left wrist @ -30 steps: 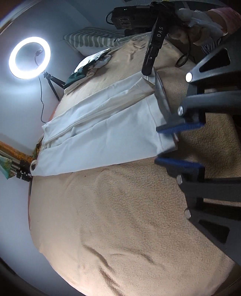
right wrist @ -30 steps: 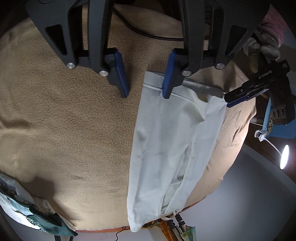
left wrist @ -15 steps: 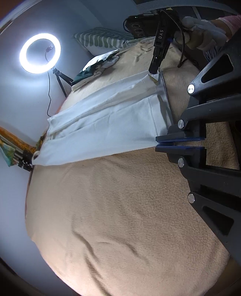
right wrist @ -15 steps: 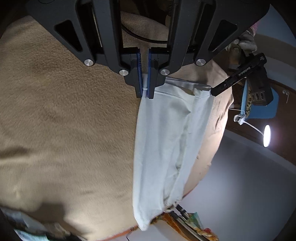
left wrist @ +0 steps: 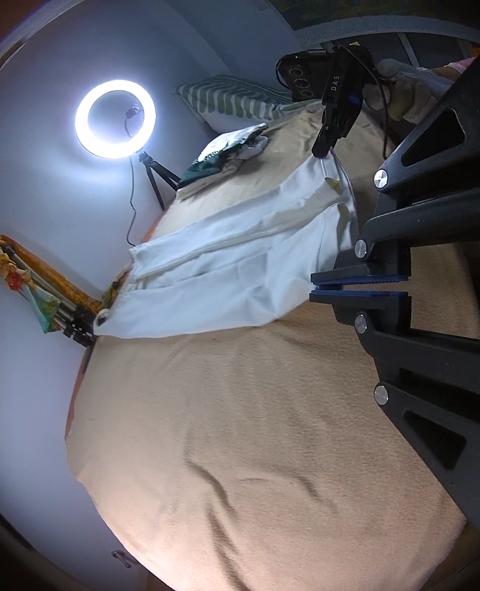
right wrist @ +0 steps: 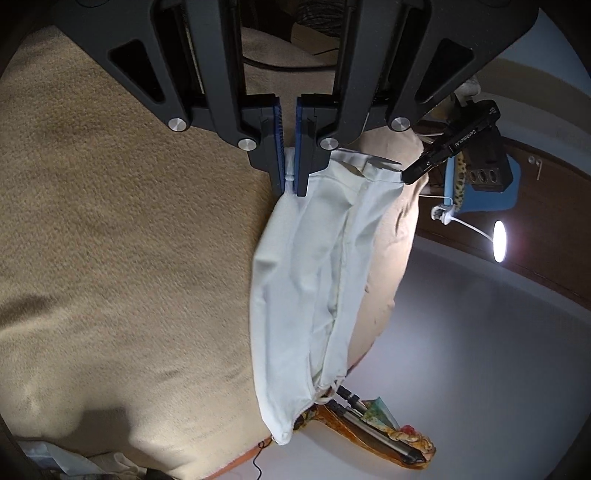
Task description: Fold small clothes
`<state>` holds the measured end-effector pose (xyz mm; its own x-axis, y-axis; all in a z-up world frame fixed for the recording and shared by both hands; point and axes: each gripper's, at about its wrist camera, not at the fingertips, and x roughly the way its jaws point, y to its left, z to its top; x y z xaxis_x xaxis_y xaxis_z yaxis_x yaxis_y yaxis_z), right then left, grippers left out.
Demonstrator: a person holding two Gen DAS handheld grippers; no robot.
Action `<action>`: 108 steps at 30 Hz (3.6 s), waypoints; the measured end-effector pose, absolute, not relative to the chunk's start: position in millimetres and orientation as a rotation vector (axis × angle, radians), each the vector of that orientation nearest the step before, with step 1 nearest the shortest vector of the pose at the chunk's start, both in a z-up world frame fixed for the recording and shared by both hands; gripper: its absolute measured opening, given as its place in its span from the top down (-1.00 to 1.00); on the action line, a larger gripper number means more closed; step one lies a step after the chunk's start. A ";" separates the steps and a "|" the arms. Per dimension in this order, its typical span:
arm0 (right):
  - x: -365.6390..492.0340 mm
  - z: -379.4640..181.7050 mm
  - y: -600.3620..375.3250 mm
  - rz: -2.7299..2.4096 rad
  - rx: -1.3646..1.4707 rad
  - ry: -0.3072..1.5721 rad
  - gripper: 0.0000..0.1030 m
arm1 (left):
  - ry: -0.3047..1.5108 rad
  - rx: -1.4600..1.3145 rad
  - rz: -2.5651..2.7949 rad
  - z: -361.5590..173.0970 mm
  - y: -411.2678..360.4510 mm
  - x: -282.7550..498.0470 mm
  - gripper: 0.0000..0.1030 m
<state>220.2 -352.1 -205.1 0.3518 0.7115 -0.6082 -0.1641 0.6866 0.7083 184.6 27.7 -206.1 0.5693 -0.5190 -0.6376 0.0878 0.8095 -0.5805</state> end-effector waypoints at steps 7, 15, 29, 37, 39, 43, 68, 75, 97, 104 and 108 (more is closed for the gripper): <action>249.6 -178.9 -353.2 0.622 0.627 1.001 0.88 | 0.846 -0.552 -0.361 -185.3 32.7 222.4 1.00; 302.1 -181.7 -340.4 0.568 0.624 0.977 0.88 | 0.843 -0.572 -0.281 -193.3 36.7 283.6 1.00; 371.1 -224.6 -341.0 0.536 0.618 1.016 0.65 | 0.829 -0.622 -0.201 -226.4 53.6 317.4 0.67; 338.1 -185.8 -330.6 0.631 0.359 0.911 0.36 | 0.803 -0.445 -0.327 -205.4 27.2 293.8 0.67; 336.7 -190.6 -321.7 0.638 0.323 0.932 0.36 | 0.824 -0.413 -0.339 -209.2 17.9 298.0 0.65; 343.5 -203.6 -314.1 0.572 0.276 0.964 0.36 | 0.863 -0.381 -0.315 -219.5 9.6 311.0 0.60; 349.4 -207.3 -305.7 0.500 0.171 0.909 0.89 | 0.805 -0.290 -0.262 -209.4 1.2 312.8 0.99; 345.4 -207.4 -317.5 0.432 0.179 0.913 0.94 | 0.802 -0.220 -0.207 -216.1 -4.2 327.7 0.94; 446.8 -171.5 -294.8 0.503 0.127 0.883 -0.17 | 0.849 -0.262 -0.153 -205.1 30.9 447.2 -0.11; 524.6 -192.7 -278.2 0.463 0.131 0.922 -0.17 | 0.904 -0.311 -0.171 -226.7 42.5 501.9 -0.11; 552.4 -205.4 -274.3 0.459 0.145 0.949 -0.03 | 0.896 -0.349 -0.192 -231.5 45.2 518.6 -0.06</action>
